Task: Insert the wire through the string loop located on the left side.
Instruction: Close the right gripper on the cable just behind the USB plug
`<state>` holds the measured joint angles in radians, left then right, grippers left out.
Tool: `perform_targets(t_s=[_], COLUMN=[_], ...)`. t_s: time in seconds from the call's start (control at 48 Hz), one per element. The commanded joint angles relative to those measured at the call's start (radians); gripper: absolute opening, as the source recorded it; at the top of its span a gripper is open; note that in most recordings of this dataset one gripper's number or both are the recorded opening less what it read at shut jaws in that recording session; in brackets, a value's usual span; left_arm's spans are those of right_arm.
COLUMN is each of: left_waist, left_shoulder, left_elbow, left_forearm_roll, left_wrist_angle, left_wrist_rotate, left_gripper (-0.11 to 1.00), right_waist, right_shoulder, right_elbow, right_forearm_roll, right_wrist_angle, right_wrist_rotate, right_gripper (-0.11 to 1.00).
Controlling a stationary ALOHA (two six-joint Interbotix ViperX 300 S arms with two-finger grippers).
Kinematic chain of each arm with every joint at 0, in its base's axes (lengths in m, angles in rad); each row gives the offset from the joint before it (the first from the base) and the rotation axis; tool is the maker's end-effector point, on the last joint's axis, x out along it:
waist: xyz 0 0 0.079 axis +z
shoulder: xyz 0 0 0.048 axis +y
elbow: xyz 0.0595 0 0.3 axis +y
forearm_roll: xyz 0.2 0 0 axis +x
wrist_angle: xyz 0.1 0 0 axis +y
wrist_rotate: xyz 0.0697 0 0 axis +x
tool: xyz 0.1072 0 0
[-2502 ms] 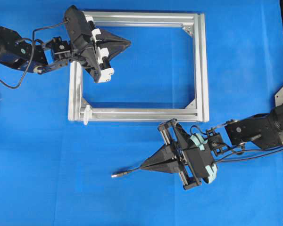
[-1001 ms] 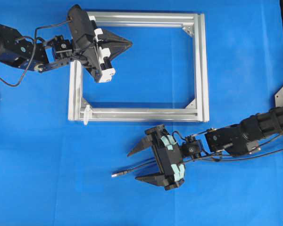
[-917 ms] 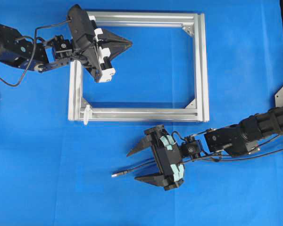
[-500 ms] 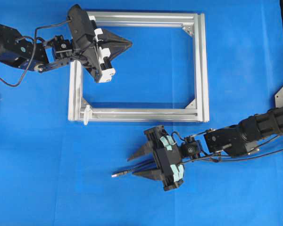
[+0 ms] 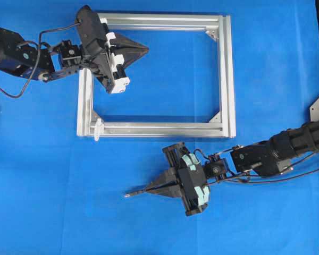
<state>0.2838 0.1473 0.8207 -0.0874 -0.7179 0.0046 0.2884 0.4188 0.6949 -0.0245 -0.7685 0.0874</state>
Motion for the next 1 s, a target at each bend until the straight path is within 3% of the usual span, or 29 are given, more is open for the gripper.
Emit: perform_targets(t_s=[0.0,0.48,0.98], left_waist=[0.002,0.002,0.002], left_shoulder=[-0.034,-0.034,-0.034], left_elbow=[-0.006,-0.005,-0.005], left_forearm_roll=[0.003,0.003,0.003], left_wrist_angle=[-0.005,-0.005,-0.005], left_wrist_rotate=[0.000,0.000,0.000], left_gripper=[0.00,0.00,0.00], right_waist=[0.005,0.006,0.006], right_shoulder=[-0.031,-0.270,-0.273], right_elbow=[-0.005,0.012,0.015], right_forearm_roll=[-0.003,-0.003,-0.005], right_wrist_angle=[-0.002,0.212,0.232], right_wrist_rotate=[0.002,-0.012,-0.011], right_gripper=[0.01,0.01,0.01])
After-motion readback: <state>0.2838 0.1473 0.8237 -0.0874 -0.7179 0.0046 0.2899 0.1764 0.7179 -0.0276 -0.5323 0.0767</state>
